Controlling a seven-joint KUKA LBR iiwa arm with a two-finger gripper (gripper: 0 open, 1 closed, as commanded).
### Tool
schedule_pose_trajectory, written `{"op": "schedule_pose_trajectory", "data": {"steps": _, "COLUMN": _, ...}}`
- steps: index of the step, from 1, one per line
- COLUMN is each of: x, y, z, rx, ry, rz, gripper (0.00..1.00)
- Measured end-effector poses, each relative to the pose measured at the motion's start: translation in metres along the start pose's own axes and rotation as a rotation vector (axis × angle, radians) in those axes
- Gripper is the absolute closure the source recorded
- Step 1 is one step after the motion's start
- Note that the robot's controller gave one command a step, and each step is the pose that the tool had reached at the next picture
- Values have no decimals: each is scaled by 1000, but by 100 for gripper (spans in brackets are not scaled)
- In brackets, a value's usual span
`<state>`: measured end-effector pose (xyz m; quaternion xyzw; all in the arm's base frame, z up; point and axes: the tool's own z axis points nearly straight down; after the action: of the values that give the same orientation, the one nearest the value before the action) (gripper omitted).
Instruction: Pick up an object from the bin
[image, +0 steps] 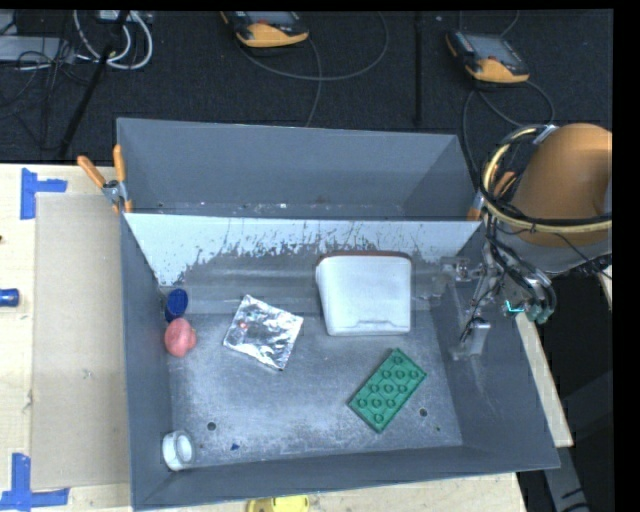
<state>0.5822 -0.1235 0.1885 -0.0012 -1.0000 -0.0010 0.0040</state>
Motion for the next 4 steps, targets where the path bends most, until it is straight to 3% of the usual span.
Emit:
{"op": "schedule_pose_trajectory", "data": {"steps": 1, "x": 48, "y": 21, "z": 117, "rx": -1, "ry": 1, "rz": -108, "gripper": 0}}
{"op": "schedule_pose_trajectory", "data": {"steps": 2, "x": 44, "y": 20, "z": 112, "rx": 3, "ry": -7, "rz": -112, "gripper": 100}}
{"op": "schedule_pose_trajectory", "data": {"steps": 3, "x": 45, "y": 21, "z": 112, "rx": 2, "ry": -7, "rz": -114, "gripper": 0}}
{"op": "schedule_pose_trajectory", "data": {"steps": 4, "x": 44, "y": 21, "z": 112, "rx": 3, "ry": -8, "rz": -117, "gripper": 100}}
